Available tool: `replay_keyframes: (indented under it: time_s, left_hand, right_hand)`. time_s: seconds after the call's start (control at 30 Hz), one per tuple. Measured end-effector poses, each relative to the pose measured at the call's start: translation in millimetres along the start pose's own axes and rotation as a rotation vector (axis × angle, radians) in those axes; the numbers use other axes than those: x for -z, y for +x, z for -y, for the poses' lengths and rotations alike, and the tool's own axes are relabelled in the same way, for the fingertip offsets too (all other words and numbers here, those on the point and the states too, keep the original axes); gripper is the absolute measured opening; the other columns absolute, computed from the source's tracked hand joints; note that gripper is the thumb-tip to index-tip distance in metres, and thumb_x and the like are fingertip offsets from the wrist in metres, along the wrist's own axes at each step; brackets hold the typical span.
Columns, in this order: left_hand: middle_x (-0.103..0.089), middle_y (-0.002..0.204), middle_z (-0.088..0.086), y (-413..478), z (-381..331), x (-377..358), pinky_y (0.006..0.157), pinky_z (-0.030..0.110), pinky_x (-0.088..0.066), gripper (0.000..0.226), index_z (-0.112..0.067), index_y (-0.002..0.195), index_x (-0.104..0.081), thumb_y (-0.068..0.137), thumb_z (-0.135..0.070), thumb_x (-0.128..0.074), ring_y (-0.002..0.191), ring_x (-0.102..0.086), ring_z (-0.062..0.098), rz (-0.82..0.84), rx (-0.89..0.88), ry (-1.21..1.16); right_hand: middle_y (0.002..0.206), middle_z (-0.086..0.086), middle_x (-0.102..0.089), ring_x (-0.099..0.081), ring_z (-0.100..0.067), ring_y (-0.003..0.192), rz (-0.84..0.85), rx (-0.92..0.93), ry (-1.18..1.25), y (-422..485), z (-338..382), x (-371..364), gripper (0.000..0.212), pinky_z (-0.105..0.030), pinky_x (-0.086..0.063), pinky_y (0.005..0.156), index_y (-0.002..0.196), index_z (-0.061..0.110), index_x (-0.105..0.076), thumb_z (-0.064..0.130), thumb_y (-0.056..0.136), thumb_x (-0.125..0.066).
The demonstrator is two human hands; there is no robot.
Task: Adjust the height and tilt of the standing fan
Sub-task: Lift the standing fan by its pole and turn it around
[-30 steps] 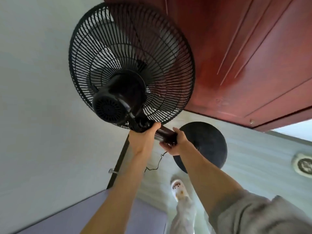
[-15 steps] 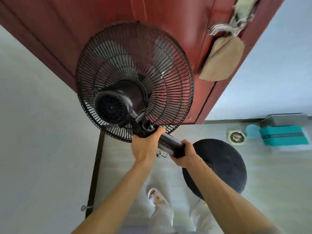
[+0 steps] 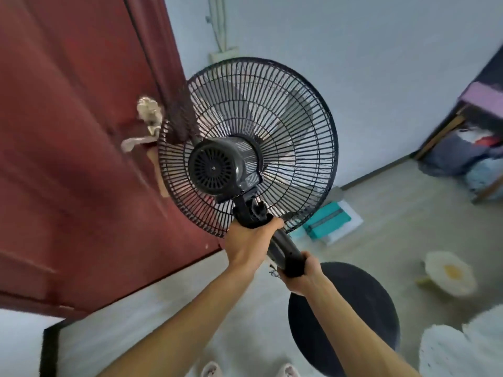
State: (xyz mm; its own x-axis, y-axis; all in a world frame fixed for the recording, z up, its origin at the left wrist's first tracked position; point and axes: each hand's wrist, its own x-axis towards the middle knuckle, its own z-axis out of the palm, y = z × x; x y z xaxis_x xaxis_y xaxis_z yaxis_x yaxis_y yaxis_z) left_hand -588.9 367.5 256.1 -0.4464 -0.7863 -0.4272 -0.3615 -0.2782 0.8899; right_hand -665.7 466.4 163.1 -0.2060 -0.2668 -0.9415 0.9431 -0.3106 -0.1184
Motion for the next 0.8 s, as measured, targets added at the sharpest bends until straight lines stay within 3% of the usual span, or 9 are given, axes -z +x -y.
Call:
replay_keyframes:
  time_s: [0.07, 0.13, 0.2, 0.3, 0.4, 0.53, 0.63, 0.8]
  left_hand:
    - [-0.072, 0.065, -0.025, 3.6, -18.3, -34.2, 0.064, 0.029, -0.061, 0.045, -0.024, 0.079, -0.073, 0.044, -0.049, -0.085, 0.058, -0.067, -0.007, 0.04, -0.039, 0.031]
    - [-0.068, 0.06, -0.029, 9.9, -36.0, -68.3, 0.057, 0.022, -0.054, 0.045, -0.025, 0.075, -0.073, 0.043, -0.054, -0.083, 0.056, -0.064, -0.01, 0.082, -0.091, 0.084]
    - [-0.07, 0.061, -0.024, 16.8, -53.8, -96.1, 0.062, 0.026, -0.06, 0.047, -0.025, 0.076, -0.073, 0.042, -0.055, -0.082, 0.06, -0.068, -0.003, 0.136, -0.119, 0.112]
    - [-0.076, 0.068, -0.013, 30.2, -80.9, -143.5, 0.075, 0.039, -0.065, 0.043, -0.028, 0.079, -0.073, 0.043, -0.051, -0.085, 0.077, -0.075, 0.012, 0.239, -0.146, 0.107]
    - [-0.077, 0.069, -0.009, 39.9, -105.2, -187.2, 0.078, 0.041, -0.065, 0.033, -0.04, 0.075, -0.074, 0.045, -0.047, -0.085, 0.08, -0.076, 0.016, 0.32, -0.195, 0.093]
    - [-0.077, 0.071, -0.008, 49.6, -136.1, -244.1, 0.077, 0.042, -0.065, 0.03, -0.036, 0.072, -0.075, 0.046, -0.047, -0.085, 0.08, -0.076, 0.016, 0.41, -0.224, 0.1]
    - [-0.077, 0.07, -0.009, 52.8, -153.1, -284.2, 0.077, 0.042, -0.065, 0.035, -0.025, 0.07, -0.074, 0.046, -0.048, -0.086, 0.079, -0.076, 0.015, 0.449, -0.24, 0.115]
    - [-0.074, 0.07, -0.018, 52.9, -175.5, -377.4, 0.082, 0.039, -0.063, 0.03, -0.034, 0.076, -0.073, 0.052, -0.049, -0.084, 0.079, -0.071, 0.007, 0.504, -0.348, 0.185]
  right_hand:
    - [0.117, -0.017, -0.061, -0.064, -0.03, 0.1, -0.006, 0.03, 0.062, -8.1, 34.1, 5.8, 0.044, -0.038, -0.057, 0.087, 0.128, 0.005, -0.057, 0.033, 0.093, -0.057]
    - [0.112, -0.016, -0.064, -0.065, -0.031, 0.086, 0.011, 0.061, 0.137, -15.7, 68.2, 8.3, 0.042, -0.041, -0.056, 0.067, 0.127, 0.006, -0.058, 0.031, 0.092, -0.058]
    - [0.107, -0.016, -0.067, -0.066, -0.03, 0.082, 0.029, 0.091, 0.197, -20.8, 99.3, 8.4, 0.039, -0.042, -0.054, 0.058, 0.124, 0.008, -0.059, 0.032, 0.093, -0.058]
    - [0.098, -0.017, -0.065, -0.065, -0.03, 0.08, 0.028, 0.164, 0.268, -27.0, 151.5, 2.3, 0.033, -0.041, -0.055, 0.062, 0.12, 0.011, -0.061, 0.032, 0.094, -0.057]
    - [0.091, -0.016, -0.062, -0.062, -0.03, 0.075, 0.017, 0.233, 0.287, -30.9, 196.4, -0.2, 0.031, -0.04, -0.055, 0.072, 0.113, 0.01, -0.061, 0.034, 0.095, -0.057]
    - [0.091, -0.017, -0.06, -0.06, -0.03, 0.077, 0.013, 0.291, 0.321, -34.2, 259.9, -1.2, 0.031, -0.037, -0.054, 0.089, 0.102, 0.005, -0.058, 0.036, 0.097, -0.054]
    - [0.089, -0.016, -0.059, -0.06, -0.03, 0.076, 0.001, 0.311, 0.37, -39.8, 300.5, 1.3, 0.033, -0.038, -0.056, 0.086, 0.092, 0.003, -0.057, 0.036, 0.095, -0.055]
    - [0.093, -0.015, -0.056, -0.057, -0.032, 0.079, -0.006, 0.32, 0.444, -34.7, 391.9, 20.1, 0.03, -0.04, -0.056, 0.082, 0.09, 0.006, -0.055, 0.035, 0.092, -0.059]
